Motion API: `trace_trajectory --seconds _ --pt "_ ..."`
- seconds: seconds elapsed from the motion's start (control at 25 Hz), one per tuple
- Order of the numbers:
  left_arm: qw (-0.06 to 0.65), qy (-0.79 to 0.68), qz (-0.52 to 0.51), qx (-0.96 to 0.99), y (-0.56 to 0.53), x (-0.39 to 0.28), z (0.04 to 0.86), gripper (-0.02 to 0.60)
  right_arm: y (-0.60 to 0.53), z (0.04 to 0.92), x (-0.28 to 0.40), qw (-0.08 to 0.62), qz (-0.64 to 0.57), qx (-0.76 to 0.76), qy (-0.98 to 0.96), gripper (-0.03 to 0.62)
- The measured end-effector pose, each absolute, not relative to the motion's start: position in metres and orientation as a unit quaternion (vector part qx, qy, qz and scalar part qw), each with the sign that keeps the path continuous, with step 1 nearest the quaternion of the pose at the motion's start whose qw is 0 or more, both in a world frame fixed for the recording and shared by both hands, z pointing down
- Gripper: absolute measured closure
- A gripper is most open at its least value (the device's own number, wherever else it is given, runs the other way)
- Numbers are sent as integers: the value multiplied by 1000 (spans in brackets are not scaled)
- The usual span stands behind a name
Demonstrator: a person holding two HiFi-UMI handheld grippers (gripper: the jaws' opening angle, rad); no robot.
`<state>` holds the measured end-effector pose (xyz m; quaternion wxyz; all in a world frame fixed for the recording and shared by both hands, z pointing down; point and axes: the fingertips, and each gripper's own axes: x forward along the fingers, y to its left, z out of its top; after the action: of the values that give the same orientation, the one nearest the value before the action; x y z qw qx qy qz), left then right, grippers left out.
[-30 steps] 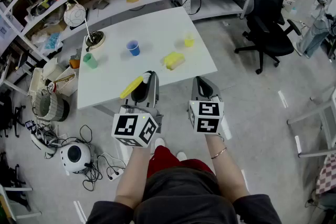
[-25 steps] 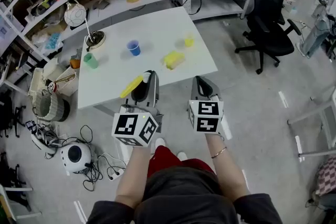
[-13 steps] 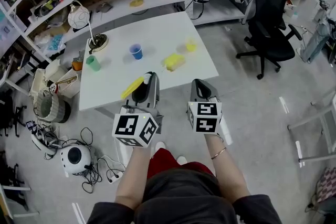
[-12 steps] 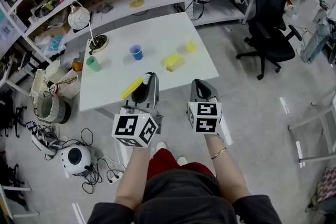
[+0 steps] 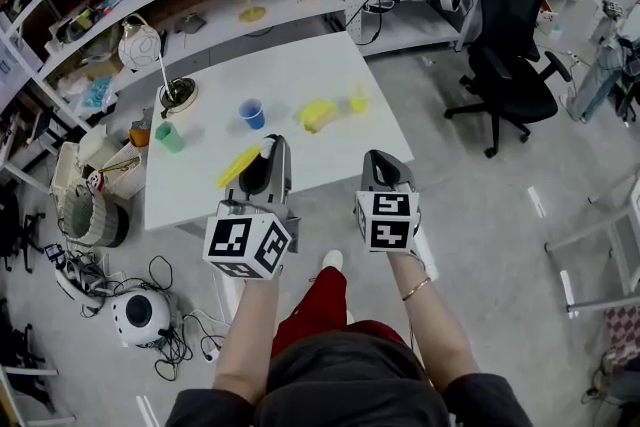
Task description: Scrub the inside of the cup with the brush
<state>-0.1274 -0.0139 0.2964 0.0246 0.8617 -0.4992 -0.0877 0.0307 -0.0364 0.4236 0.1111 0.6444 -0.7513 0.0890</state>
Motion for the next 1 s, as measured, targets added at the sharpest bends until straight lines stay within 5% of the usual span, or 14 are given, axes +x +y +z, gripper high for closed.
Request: trace_trajectory --seconds 1.0 --pt "79 -466 -68 878 -204 -85 334 538 -195 486 59 137 162 639 -739 572"
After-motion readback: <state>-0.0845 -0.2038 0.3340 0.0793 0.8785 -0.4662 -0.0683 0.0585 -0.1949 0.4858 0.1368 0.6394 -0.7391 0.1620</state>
